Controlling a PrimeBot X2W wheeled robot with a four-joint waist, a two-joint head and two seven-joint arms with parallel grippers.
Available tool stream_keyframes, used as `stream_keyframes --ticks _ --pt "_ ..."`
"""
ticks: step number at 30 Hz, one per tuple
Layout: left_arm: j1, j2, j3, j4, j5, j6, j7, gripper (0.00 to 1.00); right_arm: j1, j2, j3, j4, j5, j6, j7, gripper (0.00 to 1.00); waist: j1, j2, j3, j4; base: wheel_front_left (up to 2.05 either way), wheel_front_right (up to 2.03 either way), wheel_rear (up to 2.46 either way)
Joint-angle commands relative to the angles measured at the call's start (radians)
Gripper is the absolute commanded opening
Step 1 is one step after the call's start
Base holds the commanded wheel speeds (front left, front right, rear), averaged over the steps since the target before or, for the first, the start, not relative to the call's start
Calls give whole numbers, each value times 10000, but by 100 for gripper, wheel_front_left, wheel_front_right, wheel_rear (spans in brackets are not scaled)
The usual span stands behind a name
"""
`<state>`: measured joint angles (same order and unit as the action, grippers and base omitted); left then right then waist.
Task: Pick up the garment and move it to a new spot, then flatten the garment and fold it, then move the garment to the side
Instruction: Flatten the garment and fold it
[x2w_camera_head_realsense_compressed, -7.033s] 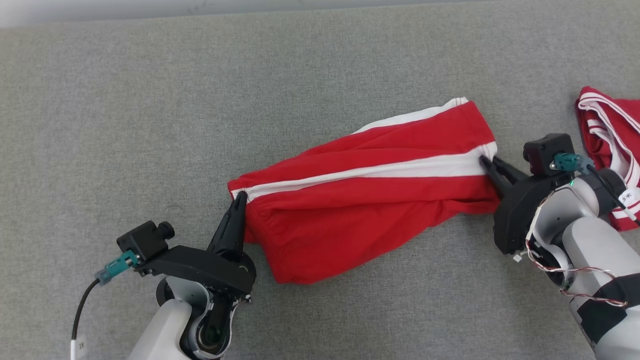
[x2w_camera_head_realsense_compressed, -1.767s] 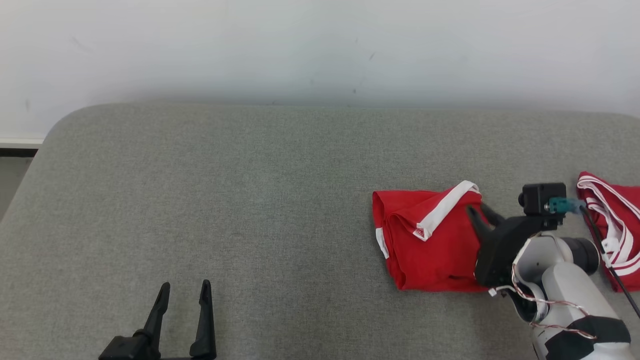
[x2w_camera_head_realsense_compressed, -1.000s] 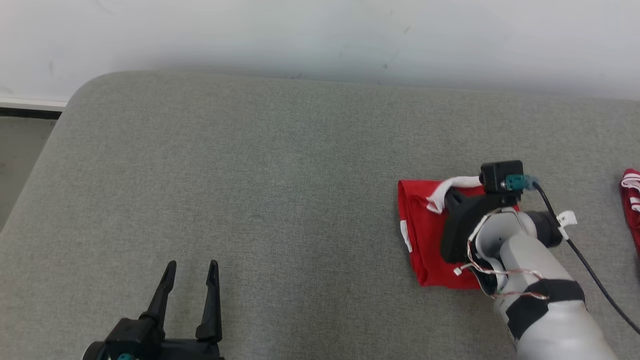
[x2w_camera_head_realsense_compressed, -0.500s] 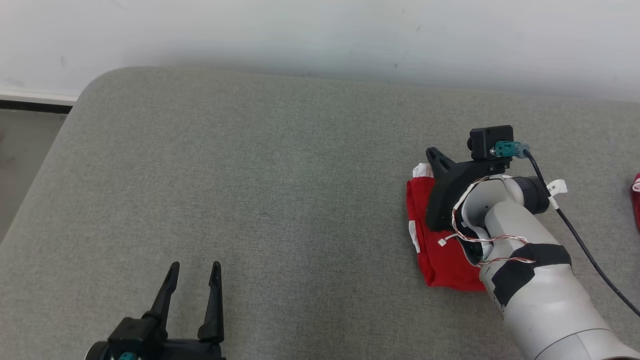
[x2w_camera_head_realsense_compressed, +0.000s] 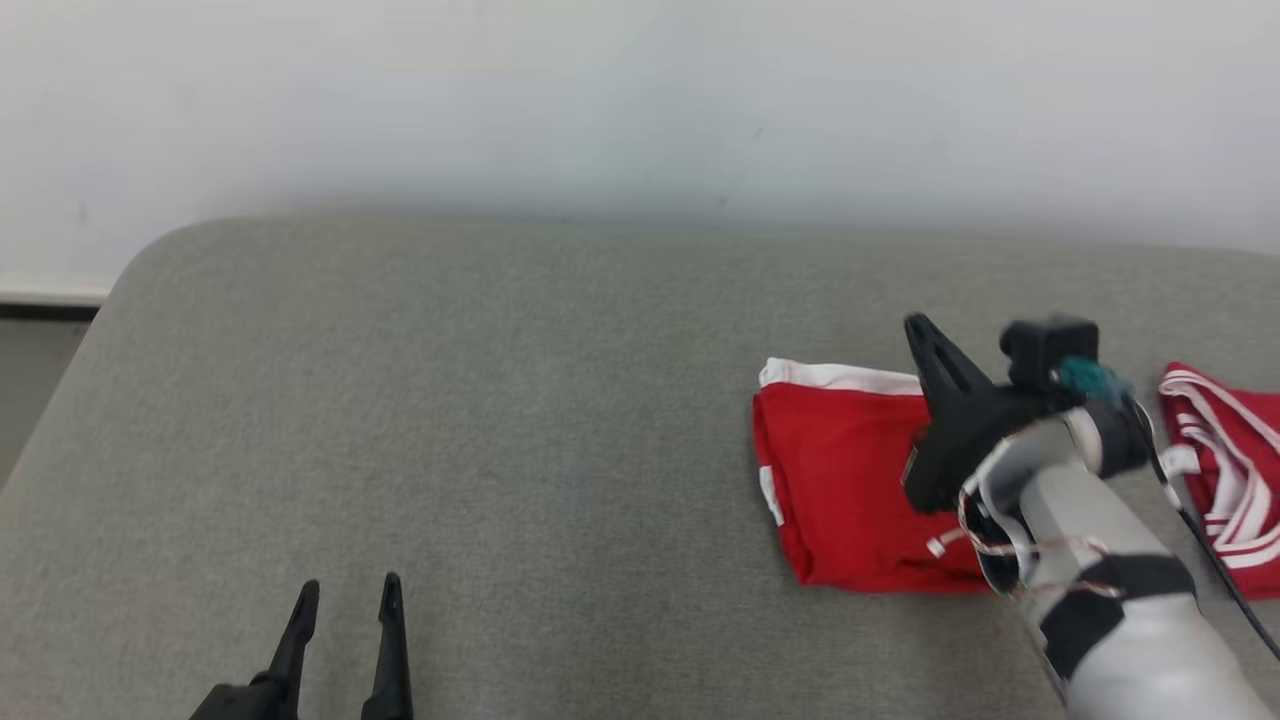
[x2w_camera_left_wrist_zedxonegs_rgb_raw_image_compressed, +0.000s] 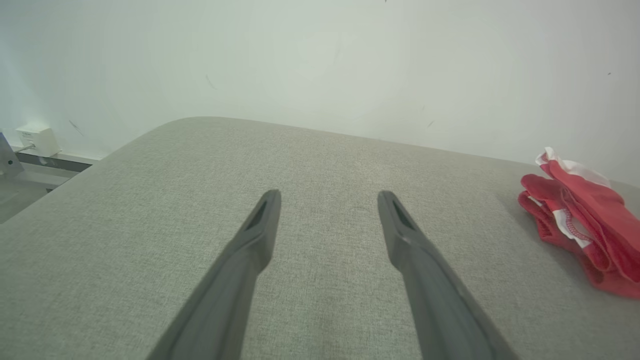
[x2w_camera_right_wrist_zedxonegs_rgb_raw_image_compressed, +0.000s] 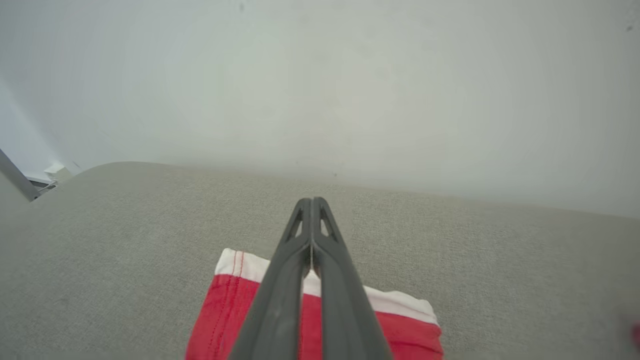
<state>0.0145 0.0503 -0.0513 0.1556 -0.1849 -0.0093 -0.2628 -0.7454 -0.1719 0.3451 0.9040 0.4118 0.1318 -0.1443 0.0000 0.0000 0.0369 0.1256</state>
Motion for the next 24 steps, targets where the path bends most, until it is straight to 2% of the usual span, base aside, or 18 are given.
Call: stream_keyframes --ticks 1,2,3,10,15,20,24 --pt "170 6 118 90 5 24 -20 100 462 -184 -4 -199 -66 -28 -262 33 0 0 -540 -528 0 0 0" --pt "154 6 198 114 0 44 -20 100 664 -286 -3 -368 -140 -28 -427 57 0 0 -612 -633 0 0 0" --pt "133 3 248 144 -10 66 -20 100 857 -364 -6 -563 -175 -28 -587 100 0 0 -674 -734 0 0 0" --pt "-293 6 637 357 -149 68 -20 100 2425 -673 -269 -2317 -519 -28 -1136 100 0 0 -937 -1419 0 0 0" --pt "-518 6 908 500 -178 188 -20 100 3500 -582 -572 -3451 -900 -28 -1190 100 0 0 -1027 -1787 0 0 0" --pt "-442 5 1130 596 -170 216 -19 100 4201 -412 -763 -3972 -1161 -28 -1200 100 0 0 -1088 -2059 0 0 0" --pt "-227 64 1163 675 34 34 -19 100 4809 -220 -779 -4231 -1217 -28 -1205 100 0 0 -1168 -2246 0 0 0"
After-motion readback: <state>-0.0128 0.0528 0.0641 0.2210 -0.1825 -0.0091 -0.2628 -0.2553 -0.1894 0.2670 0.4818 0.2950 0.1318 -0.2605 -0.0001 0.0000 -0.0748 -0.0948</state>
